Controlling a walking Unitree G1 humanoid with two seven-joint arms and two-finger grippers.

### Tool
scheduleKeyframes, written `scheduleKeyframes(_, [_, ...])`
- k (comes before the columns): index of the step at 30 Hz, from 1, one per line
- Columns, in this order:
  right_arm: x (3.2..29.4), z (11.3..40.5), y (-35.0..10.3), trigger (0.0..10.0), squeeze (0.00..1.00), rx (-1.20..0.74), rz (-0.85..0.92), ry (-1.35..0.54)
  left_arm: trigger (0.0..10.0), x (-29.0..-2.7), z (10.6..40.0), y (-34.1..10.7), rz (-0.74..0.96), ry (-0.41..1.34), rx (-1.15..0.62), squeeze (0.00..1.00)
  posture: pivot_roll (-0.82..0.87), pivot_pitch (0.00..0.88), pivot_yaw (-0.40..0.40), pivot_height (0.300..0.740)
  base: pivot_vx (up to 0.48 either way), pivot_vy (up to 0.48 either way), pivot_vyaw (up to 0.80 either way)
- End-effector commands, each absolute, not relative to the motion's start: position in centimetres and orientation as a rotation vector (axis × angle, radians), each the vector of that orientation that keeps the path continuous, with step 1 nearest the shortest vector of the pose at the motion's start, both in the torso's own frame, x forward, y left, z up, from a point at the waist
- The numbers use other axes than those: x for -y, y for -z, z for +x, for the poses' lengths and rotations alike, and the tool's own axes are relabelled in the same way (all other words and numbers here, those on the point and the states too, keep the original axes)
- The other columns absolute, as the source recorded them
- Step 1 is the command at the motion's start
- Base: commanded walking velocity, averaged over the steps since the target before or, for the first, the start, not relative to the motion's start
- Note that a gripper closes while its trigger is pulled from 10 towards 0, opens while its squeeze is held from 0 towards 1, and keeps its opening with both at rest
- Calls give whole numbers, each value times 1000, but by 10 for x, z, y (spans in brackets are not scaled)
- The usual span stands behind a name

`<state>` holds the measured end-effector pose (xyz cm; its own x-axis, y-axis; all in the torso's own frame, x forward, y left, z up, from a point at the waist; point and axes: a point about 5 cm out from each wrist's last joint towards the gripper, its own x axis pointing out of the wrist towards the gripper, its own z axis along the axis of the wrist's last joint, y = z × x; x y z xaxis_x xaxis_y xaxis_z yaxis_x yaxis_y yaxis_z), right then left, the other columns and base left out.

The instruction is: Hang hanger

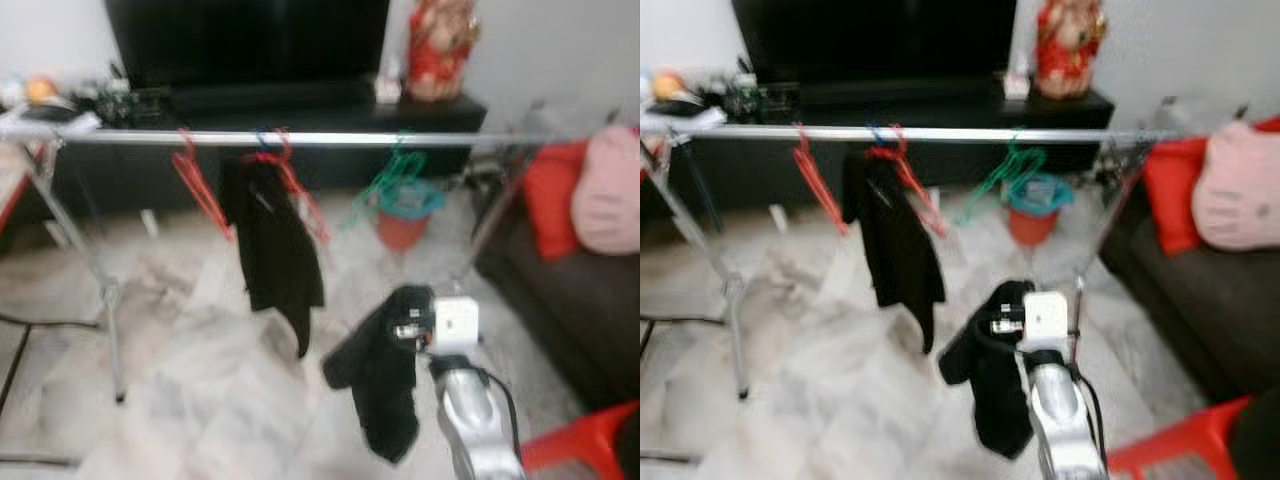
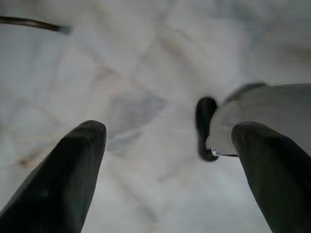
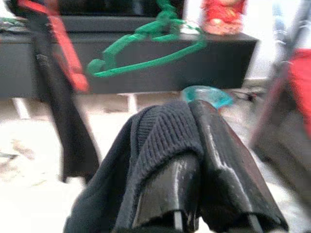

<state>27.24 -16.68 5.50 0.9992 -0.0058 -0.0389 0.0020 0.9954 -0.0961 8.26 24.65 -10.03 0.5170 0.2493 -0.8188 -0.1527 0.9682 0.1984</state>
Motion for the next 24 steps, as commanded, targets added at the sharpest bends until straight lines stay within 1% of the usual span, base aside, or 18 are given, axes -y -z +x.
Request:
scheduleKeyframes(1, [159,277,-63,10000,0,-1,-77,-13,10000,-256,75,100,122,-260,-1024,0,-10,0,-8,740,0,-379,0])
scheduleKeyframes(9, [159,278,-64,10000,0,-1,-79,-14,10000,-256,76,99,122,-260,-1018,0,-10,0,-8,740,0,-349,0])
scheduleKeyframes(14, [162,277,-64,10000,0,-2,-75,-5,10000,-257,76,99,107,-276,-1009,0,-16,0,0,740,0,0,0])
scheduleKeyframes(16, [167,276,-62,10000,0,-13,-40,25,10000,-257,77,98,75,-283,-995,0,-15,0,2,740,0,0,0])
scheduleKeyframes(24, [178,276,-60,10000,0,-28,-64,38,10000,-255,76,99,57,-286,-1007,0,-17,0,-2,740,0,0,0])
